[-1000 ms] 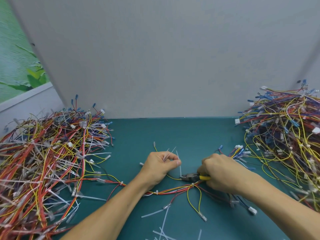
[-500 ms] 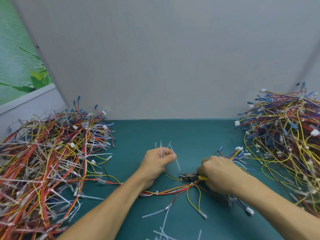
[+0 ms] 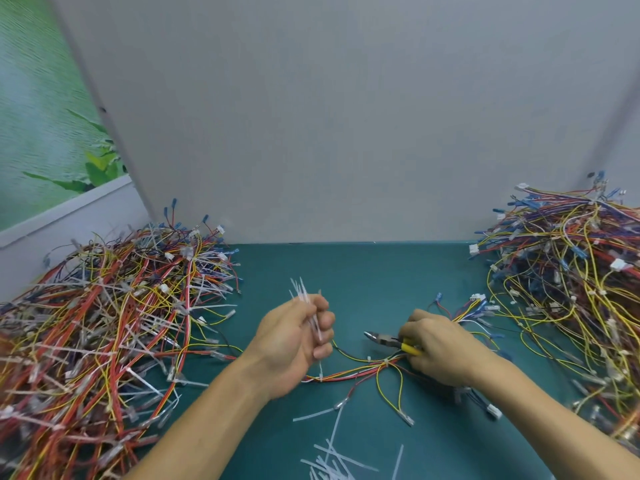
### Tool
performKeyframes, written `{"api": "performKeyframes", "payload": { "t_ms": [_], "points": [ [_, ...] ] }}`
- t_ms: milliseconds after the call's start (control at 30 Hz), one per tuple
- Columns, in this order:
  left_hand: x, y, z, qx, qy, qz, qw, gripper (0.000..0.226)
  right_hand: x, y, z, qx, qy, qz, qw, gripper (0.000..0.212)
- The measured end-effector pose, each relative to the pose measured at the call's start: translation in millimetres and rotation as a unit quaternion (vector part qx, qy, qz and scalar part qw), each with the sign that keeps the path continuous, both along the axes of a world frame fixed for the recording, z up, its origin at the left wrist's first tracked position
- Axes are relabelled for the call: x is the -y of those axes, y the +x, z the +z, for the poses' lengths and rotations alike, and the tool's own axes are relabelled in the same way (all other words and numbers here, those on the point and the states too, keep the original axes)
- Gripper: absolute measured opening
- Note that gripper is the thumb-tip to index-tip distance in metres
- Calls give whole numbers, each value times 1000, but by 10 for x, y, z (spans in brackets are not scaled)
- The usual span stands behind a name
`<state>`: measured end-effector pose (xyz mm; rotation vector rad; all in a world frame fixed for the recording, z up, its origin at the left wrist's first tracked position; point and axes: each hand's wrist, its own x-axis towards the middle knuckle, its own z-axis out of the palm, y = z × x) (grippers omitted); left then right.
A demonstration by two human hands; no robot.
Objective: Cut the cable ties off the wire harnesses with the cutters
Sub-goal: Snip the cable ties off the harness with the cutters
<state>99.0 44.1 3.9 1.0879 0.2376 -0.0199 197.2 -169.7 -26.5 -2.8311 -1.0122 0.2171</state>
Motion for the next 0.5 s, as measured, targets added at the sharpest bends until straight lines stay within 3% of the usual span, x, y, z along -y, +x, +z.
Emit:
{"api": "performKeyframes", "payload": {
  "t_ms": [133, 200, 300, 400, 500],
  "points": [
    [76, -278, -147, -2, 116, -27, 993, 22, -2, 9, -40, 14, 3, -11, 1000, 14],
    [80, -432, -254, 9, 246, -34, 969, 25, -19, 14, -71, 28, 8, -23, 999, 14],
    [164, -615, -418, 42, 525, -54, 848, 24, -59, 36, -111, 47, 32, -40, 998, 10],
    [396, -717, -471, 10, 653, -110, 750, 20, -111, 70, -99, 51, 46, -55, 996, 14],
    [619, -782, -471, 62, 796, -143, 584, 38, -150, 86, -77, 45, 46, -62, 996, 11]
  ]
}}
